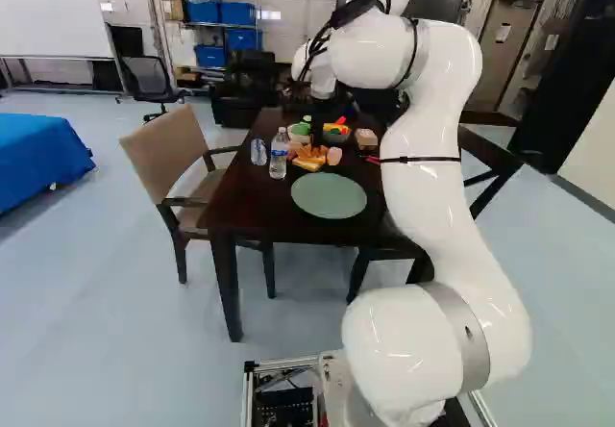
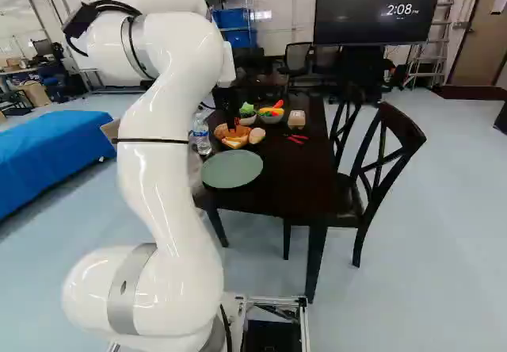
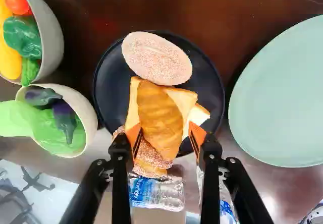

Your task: Move the croissant to the empty plate

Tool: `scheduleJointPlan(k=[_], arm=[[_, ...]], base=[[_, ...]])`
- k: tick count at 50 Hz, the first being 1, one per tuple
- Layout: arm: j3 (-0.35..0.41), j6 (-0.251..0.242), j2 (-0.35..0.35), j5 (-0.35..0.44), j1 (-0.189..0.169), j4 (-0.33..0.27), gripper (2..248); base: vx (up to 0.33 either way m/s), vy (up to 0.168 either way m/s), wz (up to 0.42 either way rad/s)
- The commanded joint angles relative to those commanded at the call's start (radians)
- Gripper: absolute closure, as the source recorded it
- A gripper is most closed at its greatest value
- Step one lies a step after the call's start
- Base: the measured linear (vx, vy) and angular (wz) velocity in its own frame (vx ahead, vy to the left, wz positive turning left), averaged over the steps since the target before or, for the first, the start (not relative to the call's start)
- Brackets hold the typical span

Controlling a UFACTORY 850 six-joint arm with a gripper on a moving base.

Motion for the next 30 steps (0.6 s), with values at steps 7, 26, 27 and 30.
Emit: scheduleJointPlan(k=[7, 26, 27, 30], arm=[[0.000, 0.000, 0.000, 0.000, 0.000, 0.000, 107], [0.000, 0.000, 0.000, 0.000, 0.000, 0.000, 118], [0.000, 0.000, 0.000, 0.000, 0.000, 0.000, 118], [0.000, 0.000, 0.000, 0.000, 0.000, 0.000, 118]], base=[[0.000, 0.000, 0.000], [0.000, 0.000, 0.000], [0.000, 0.000, 0.000], [0.000, 0.000, 0.000]])
